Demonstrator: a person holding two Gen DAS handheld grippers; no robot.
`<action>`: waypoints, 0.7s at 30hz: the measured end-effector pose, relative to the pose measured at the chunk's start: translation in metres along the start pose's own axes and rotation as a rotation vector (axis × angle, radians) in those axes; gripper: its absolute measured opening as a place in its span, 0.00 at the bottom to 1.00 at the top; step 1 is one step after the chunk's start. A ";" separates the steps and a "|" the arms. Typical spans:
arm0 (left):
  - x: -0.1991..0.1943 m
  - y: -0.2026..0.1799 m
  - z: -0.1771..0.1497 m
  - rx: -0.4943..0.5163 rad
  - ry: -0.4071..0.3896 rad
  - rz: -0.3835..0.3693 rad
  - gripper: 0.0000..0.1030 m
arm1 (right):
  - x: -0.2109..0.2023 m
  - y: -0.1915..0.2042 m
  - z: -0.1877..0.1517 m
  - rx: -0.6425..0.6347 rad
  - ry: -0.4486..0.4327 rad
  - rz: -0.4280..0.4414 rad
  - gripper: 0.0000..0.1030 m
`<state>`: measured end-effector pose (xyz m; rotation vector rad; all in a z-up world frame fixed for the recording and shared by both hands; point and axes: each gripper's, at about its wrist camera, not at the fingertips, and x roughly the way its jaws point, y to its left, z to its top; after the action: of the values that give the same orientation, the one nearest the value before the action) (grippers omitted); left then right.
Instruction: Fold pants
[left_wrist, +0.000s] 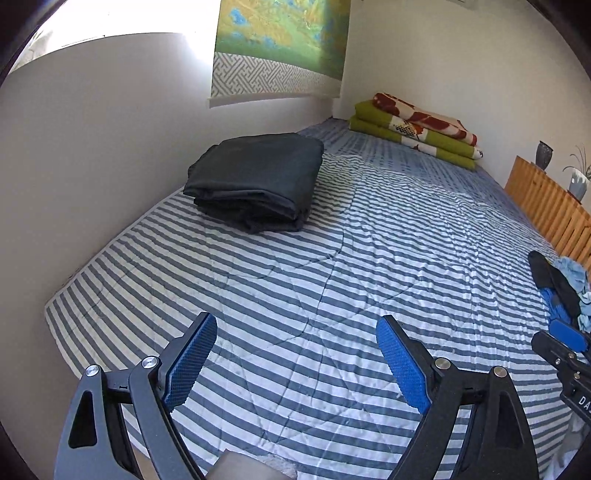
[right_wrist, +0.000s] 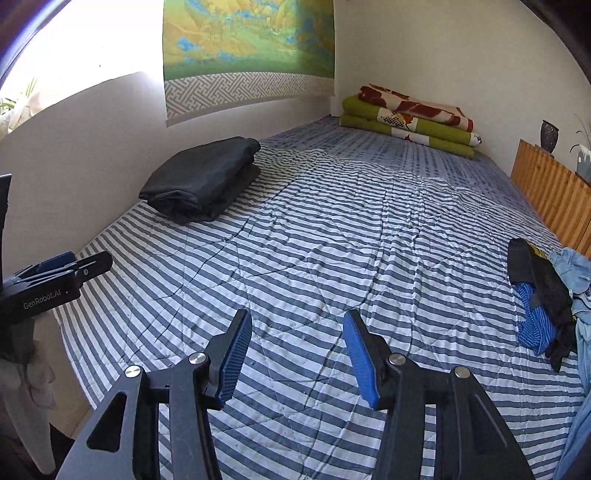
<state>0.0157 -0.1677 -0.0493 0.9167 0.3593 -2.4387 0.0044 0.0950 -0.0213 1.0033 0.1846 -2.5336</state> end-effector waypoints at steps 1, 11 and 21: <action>0.003 0.001 0.000 0.006 0.004 0.003 0.88 | 0.003 -0.001 0.000 0.006 0.005 0.002 0.46; -0.008 -0.006 0.006 0.028 -0.042 -0.003 0.88 | 0.028 -0.012 -0.012 0.053 0.068 -0.005 0.46; -0.014 -0.006 0.008 0.004 -0.051 -0.023 0.88 | 0.003 -0.008 -0.005 0.041 -0.019 -0.034 0.46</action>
<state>0.0174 -0.1608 -0.0341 0.8550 0.3493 -2.4795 0.0023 0.1024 -0.0274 0.9995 0.1460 -2.5862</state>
